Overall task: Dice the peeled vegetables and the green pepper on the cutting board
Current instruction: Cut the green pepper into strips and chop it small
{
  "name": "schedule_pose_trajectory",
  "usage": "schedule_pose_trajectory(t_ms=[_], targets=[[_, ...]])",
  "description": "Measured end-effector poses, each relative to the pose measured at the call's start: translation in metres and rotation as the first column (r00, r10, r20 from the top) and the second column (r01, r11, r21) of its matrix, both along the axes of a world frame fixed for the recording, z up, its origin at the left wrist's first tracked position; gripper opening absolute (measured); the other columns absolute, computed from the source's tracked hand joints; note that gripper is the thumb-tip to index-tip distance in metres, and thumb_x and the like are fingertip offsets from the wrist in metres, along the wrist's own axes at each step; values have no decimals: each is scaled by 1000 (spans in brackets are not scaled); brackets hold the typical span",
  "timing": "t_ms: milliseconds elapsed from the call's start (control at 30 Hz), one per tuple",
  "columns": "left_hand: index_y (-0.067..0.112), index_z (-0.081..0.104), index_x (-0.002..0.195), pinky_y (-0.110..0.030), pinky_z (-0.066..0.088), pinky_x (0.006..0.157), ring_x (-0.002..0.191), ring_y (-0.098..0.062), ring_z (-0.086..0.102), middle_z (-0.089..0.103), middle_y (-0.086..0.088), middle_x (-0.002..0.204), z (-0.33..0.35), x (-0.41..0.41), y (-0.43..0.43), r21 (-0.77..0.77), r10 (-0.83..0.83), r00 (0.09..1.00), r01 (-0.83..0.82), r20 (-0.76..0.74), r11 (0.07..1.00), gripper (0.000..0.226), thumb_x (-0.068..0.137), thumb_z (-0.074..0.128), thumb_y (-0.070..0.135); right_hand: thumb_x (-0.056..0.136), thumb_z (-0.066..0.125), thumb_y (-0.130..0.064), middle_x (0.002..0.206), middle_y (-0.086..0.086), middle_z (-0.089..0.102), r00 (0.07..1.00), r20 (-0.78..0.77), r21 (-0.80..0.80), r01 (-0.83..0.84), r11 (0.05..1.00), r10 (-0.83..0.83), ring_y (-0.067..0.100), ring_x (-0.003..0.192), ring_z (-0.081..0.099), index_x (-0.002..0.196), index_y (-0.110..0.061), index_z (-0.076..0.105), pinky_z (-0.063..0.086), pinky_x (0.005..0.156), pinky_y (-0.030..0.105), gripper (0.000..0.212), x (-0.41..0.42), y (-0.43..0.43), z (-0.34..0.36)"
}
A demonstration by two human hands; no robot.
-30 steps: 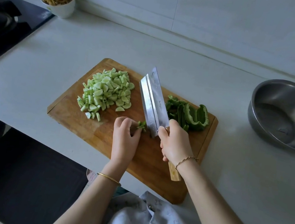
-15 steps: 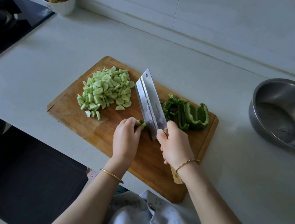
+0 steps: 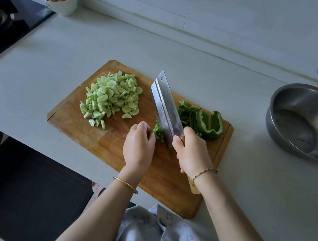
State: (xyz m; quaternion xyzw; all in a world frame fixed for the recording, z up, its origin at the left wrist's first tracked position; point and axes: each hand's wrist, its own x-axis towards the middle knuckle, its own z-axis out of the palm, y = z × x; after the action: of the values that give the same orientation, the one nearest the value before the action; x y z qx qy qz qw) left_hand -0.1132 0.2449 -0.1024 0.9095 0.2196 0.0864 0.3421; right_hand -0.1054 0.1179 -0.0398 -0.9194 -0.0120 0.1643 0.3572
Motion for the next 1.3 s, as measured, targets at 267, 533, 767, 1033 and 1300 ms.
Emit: schedule_pose_trajectory(t_ms=[267,533,767,1033,1300], targets=[[14,50,100,-25,36,50,74,-17,50,47,2,96,-1,-3,0,120,-117,993,120,-33,985,26,85,66,29,101,43,-26,71,1,51,1000,-12,2,1,1000,-1,16,56,51,96,-10,46,57,60,42,17,1,-1,0],[12,49,92,-24,31,48,74,-18,48,50,-1,92,0,-3,1,187,-156,987,162,-47,969,13,87,60,18,101,41,-27,71,1,50,999,-49,10,-9,1000,9,15,52,49,94,-11,45,55,50,35,18,-2,0,-1],[12,47,88,-24,28,46,73,-19,45,48,-2,88,0,-2,4,186,-153,987,158,-37,970,10,85,57,11,101,41,-27,71,1,50,999,-39,8,-24,1000,24,16,50,50,94,-11,45,55,47,34,18,-4,2,2],[9,48,81,-31,38,49,72,-19,44,46,-2,85,-6,-7,6,180,-170,985,163,23,970,13,87,59,9,100,42,-27,68,3,50,1000,14,32,6,999,-6,20,56,49,84,-13,41,56,58,47,21,-8,4,0],[3,62,88,-38,50,59,77,-22,52,53,-7,91,-11,-8,8,105,-160,984,152,74,983,6,88,63,9,101,41,-27,69,-2,51,997,10,-56,-71,996,71,19,58,55,86,-14,41,58,57,44,19,-9,9,1]])
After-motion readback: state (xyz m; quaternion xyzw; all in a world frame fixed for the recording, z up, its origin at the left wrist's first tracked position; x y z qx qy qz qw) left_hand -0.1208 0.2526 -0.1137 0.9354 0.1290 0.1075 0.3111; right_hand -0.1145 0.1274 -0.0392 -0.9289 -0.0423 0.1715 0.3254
